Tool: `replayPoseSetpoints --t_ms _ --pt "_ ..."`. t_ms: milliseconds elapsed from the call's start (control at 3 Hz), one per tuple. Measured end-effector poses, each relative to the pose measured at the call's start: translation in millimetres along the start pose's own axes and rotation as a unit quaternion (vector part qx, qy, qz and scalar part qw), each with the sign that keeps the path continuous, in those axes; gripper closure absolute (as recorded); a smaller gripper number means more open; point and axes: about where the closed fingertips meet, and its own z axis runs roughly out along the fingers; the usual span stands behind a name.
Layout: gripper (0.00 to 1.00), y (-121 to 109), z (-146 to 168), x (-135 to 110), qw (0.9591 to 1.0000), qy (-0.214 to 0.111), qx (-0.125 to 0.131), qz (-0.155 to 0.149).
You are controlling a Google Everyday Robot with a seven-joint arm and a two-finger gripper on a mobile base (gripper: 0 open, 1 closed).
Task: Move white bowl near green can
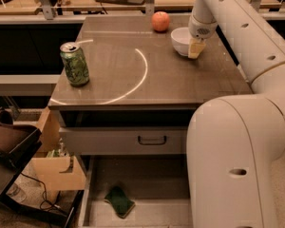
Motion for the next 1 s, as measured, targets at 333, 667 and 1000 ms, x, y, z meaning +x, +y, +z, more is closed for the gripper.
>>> replayPoseSetpoints --t_ms 333,667,1000 --pt "0.88 -1.0 3.8 -1.1 1.0000 -0.001 0.001 0.000" --pt "1.00 -1.8 7.6 -2.3 1.0000 -0.002 0.002 -0.001" --pt "1.00 -2.5 10.8 -2.3 1.0000 0.001 0.001 -0.001"
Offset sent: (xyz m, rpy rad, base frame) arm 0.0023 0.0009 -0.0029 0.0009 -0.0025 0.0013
